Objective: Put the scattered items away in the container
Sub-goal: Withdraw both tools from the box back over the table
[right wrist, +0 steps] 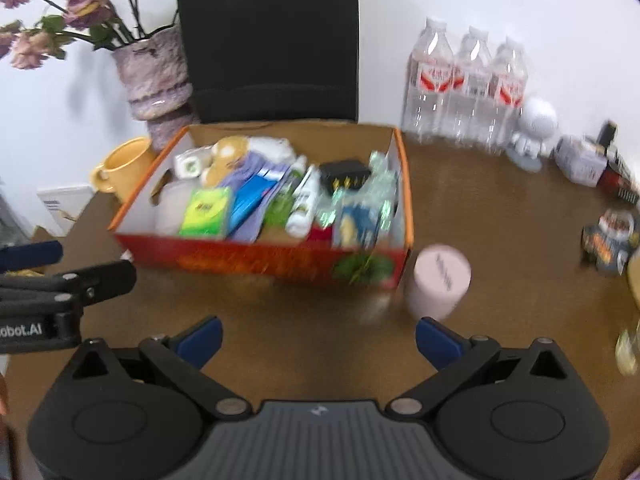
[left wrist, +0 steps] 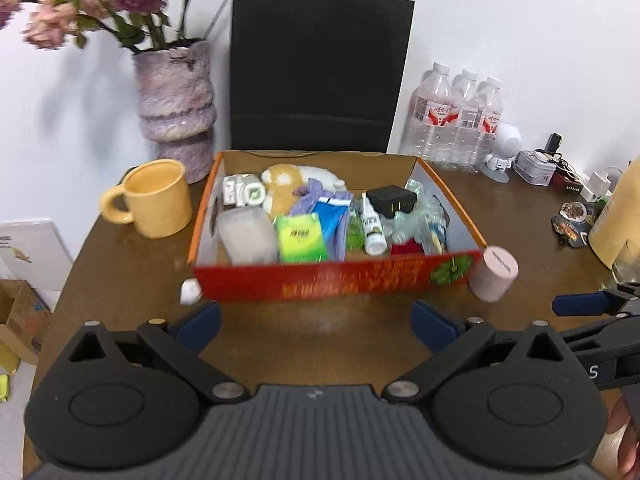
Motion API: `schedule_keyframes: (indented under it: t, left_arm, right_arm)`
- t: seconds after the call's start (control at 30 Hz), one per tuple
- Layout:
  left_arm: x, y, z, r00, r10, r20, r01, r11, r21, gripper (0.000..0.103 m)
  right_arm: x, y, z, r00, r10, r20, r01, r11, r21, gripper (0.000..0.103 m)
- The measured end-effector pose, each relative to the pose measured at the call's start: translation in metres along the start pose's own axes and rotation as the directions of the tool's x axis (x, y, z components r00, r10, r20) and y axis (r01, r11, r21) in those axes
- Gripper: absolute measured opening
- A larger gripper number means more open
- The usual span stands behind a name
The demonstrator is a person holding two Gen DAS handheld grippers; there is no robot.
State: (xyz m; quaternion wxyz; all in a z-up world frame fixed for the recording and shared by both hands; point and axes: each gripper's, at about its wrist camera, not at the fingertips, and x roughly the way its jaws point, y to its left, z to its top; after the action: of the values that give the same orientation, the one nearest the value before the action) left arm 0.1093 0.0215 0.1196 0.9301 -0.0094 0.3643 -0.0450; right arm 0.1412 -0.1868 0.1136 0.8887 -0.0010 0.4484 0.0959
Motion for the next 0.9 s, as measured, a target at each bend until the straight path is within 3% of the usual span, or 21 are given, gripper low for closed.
schedule_keyframes:
  t: [0.1,0.17,0.33,0.43,0.53,0.63,0.77,0.9]
  left_arm:
    - [-0.015,-0.002,-0.041,0.999,0.01,0.043,-0.01,1.0,-0.008,0.103]
    - [-0.019,-0.001,-0.069,0.996,0.047,0.078,-0.044,0.998,-0.04,0.103]
    - [-0.014,-0.01,-0.135,0.983,0.161,0.092,-0.163,0.986,0.013,0.103]
    - [-0.012,-0.006,-0.159,0.991,0.114,0.067,-0.114,0.993,-0.011,0.103]
    - [-0.005,0.0,-0.17,0.991,0.117,0.058,-0.116,0.993,-0.029,0.103]
    - [0.002,0.002,-0.172,0.991,0.135,0.025,-0.134,0.99,-0.032,0.103]
    - [0.006,0.002,-0.177,0.994,0.11,0.016,-0.109,0.993,-0.038,0.103]
    - [0.005,-0.005,-0.184,0.989,0.139,0.043,-0.14,0.99,0.003,0.103]
  right_arm:
    - [-0.011,0.001,-0.033,0.999,0.006,0.035,-0.006,1.0,0.022,0.103]
    - [-0.011,0.001,-0.06,0.998,0.028,0.058,-0.03,0.999,0.041,0.103]
    - [0.005,0.002,-0.126,0.994,0.043,0.103,-0.051,0.996,0.07,0.103]
    - [0.008,0.006,-0.15,0.989,0.002,0.151,-0.011,0.998,0.059,0.103]
    - [0.01,0.007,-0.167,0.984,0.006,0.178,-0.018,0.998,0.066,0.103]
    - [0.014,0.007,-0.179,0.98,0.058,0.188,-0.078,0.992,0.1,0.103]
    - [0.019,0.023,-0.189,0.979,0.001,0.203,-0.001,1.0,0.001,0.103]
    - [0.021,0.032,-0.196,0.974,-0.044,0.22,0.054,0.998,-0.036,0.103]
